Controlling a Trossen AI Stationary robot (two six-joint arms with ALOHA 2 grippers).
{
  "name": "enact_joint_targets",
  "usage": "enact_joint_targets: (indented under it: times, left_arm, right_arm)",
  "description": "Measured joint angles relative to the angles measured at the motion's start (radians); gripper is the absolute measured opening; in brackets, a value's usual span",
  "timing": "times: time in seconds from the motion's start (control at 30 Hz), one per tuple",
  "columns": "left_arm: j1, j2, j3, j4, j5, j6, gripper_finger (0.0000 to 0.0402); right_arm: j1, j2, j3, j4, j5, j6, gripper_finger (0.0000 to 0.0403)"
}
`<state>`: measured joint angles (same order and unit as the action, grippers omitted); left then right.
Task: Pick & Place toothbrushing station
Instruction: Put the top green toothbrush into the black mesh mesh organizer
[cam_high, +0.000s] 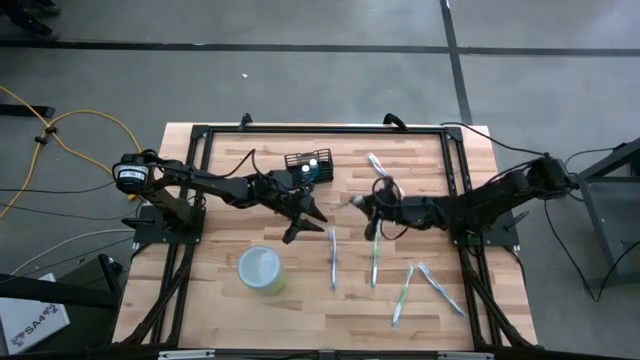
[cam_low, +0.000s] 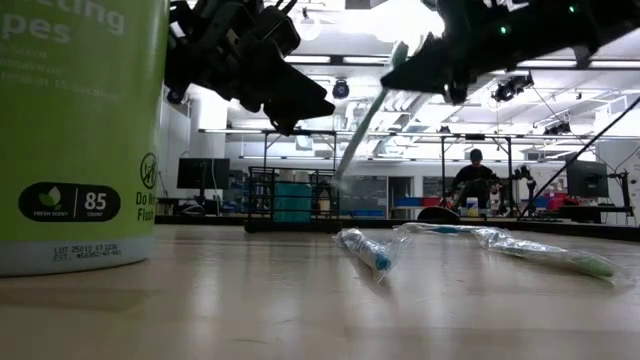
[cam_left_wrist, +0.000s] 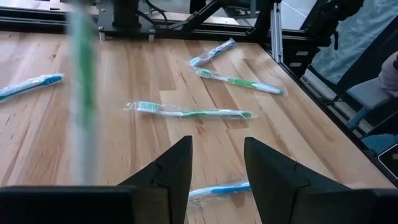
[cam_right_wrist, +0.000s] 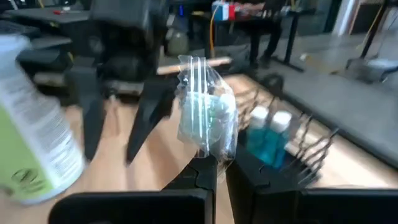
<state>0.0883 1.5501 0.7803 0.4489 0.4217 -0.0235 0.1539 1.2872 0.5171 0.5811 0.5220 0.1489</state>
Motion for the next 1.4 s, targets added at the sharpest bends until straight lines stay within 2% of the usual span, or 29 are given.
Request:
enact_joint_targets:
  times: [0.23,0.33,0.43,0.6,0.67,0.93,1.17,1.4]
  left_arm:
    - [0.001,0.000,0.000,0.011,-0.007,0.003,0.0141]
    - [0.002,-0.003,0.000,0.022,-0.021,0.002,0.0141]
    - [0.011,-0.010,0.000,0.029,-0.035,0.002,0.0141]
    - [0.035,-0.011,0.000,0.032,-0.042,0.001,0.0141]
    - [0.043,-0.011,0.000,0.031,-0.069,0.001,0.0141]
    - [0.087,-0.033,0.000,0.026,-0.139,0.009,0.0141]
    - [0.137,-0.176,0.000,-0.092,-0.157,0.076,0.0141]
    - [0.182,-0.283,0.000,-0.210,-0.166,0.084,0.0141]
  right_arm:
    - [-0.145,-0.089,0.135,-0.303,-0.011,-0.078,0.0009]
    - [-0.204,-0.088,0.211,-0.384,-0.079,-0.123,0.0009]
    - [-0.250,-0.077,0.283,-0.401,-0.154,-0.162,0.0009]
    - [-0.312,-0.072,0.387,-0.482,-0.174,-0.209,0.0009]
    - [-0.344,-0.067,0.418,-0.490,-0.226,-0.217,0.0009]
    - [-0.460,0.002,0.466,-0.522,-0.381,-0.206,0.0008]
    - [-0.510,0.087,0.538,-0.523,-0.478,-0.206,0.0008]
    - [-0.510,0.126,0.556,-0.562,-0.476,-0.206,0.0008]
